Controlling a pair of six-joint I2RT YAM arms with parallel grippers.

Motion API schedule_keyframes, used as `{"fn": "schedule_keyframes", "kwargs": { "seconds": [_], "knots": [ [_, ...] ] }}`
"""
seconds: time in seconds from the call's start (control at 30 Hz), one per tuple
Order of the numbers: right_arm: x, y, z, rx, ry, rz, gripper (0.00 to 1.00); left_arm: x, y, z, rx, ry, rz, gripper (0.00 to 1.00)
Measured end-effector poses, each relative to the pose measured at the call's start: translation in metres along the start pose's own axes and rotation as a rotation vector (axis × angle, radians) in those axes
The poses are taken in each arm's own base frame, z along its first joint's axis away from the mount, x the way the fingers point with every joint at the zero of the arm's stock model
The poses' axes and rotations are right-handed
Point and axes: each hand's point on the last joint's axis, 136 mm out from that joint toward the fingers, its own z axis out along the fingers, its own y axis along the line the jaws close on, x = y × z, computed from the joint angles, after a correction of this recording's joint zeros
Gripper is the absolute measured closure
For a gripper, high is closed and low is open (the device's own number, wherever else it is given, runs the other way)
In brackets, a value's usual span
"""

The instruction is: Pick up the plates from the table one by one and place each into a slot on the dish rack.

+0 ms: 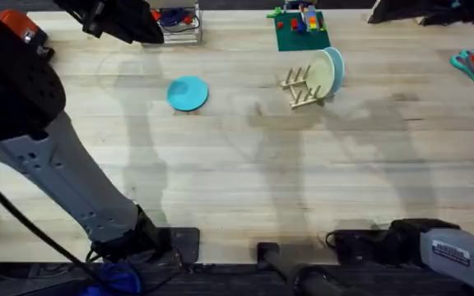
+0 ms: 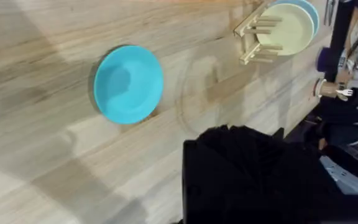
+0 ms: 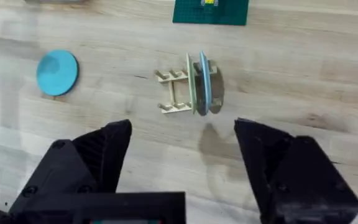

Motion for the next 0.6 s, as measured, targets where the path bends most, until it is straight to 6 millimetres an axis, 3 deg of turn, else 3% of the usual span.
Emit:
{"fn": "schedule_keyframes", "kwargs": {
  "seconds": [0.6],
  "knots": [
    [0.0001, -0.0001, 0.0002, 0.000, 0.001, 0.000, 0.007, 0.0028, -0.0074, -0.0094, -0.030, -0.018, 0.015, 0.962]
  ]
}}
